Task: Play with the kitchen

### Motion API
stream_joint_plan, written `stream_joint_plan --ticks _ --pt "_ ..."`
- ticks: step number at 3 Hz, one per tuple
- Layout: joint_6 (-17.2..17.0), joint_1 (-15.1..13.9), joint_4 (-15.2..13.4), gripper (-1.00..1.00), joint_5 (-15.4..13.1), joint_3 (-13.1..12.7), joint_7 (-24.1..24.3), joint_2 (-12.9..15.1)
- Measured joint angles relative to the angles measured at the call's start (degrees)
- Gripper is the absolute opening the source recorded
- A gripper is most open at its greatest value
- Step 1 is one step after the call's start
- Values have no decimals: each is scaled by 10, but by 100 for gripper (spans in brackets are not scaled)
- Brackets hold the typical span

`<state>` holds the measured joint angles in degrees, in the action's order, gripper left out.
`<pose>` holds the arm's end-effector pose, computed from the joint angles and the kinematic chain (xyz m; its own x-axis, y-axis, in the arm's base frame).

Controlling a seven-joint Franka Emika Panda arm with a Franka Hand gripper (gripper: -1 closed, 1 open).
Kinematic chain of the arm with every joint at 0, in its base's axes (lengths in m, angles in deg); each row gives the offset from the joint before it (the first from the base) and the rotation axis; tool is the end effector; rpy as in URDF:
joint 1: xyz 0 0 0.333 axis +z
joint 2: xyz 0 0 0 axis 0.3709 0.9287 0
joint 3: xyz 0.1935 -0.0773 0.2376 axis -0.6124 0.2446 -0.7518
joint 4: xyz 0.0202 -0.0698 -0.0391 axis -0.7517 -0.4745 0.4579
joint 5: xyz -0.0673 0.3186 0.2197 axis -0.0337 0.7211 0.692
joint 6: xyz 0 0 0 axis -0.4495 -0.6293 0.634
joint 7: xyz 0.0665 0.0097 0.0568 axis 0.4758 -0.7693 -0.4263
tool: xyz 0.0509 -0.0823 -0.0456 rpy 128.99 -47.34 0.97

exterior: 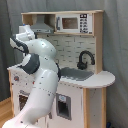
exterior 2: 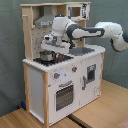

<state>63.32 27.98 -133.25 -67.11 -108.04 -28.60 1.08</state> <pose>0.5309 0.4784 0.5481 0.1870 0.9782 0.0898 0.9644 -0.2002 0.1726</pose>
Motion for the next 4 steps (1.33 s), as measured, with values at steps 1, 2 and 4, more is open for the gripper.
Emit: stream_joint_plan --ticks 1,2,4 --pt "-1 0 0 100 0 0 0 0" --pt "-2 0 0 100 0 0 1 0" --pt "1 20 14 100 -37 -42 49 -65"
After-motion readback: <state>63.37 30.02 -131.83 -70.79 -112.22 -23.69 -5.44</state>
